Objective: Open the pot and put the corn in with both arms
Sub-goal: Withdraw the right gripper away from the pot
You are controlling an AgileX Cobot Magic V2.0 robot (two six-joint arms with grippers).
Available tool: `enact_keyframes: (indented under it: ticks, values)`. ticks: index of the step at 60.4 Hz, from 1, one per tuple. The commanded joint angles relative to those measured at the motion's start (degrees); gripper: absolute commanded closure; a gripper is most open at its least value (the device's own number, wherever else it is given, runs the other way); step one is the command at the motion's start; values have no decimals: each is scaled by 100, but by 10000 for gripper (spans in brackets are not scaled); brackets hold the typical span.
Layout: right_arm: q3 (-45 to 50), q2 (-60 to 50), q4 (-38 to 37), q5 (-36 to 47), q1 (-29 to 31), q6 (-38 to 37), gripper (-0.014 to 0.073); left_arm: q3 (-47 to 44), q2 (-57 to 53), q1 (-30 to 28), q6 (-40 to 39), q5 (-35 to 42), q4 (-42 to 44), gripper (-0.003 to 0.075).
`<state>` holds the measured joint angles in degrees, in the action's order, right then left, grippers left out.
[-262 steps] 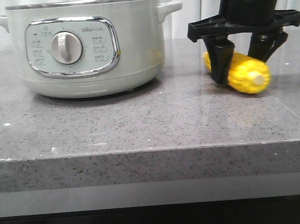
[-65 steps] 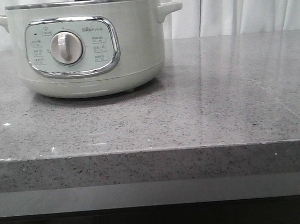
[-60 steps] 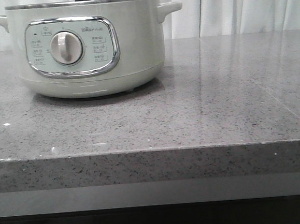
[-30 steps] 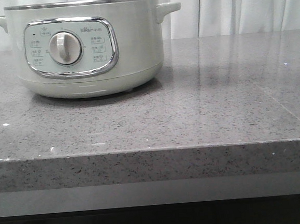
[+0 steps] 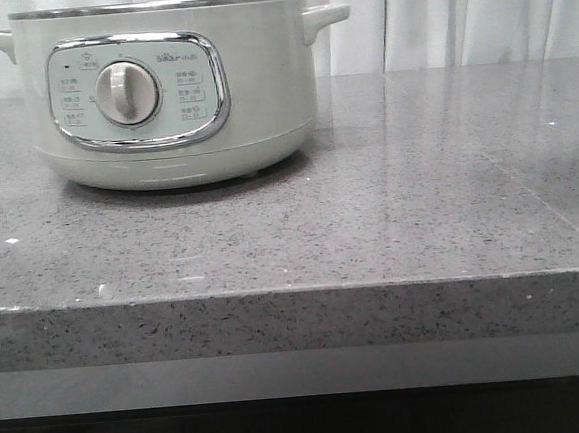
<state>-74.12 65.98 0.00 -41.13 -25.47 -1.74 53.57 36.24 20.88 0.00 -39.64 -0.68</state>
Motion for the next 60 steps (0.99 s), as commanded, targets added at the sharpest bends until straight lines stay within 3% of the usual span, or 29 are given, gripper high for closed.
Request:
enact_keyframes:
  ticks: [1, 31, 60]
  values:
    - [332, -675, 0, 592, 73, -13, 57, 193, -7, -1, -61, 830, -45, 482]
    - [2502, -3173, 0, 626, 73, -13, 57, 193, -7, -1, -61, 830, -45, 482]
    - [2628, -3359, 0, 498, 73, -13, 57, 193, -7, -1, -61, 830, -45, 482]
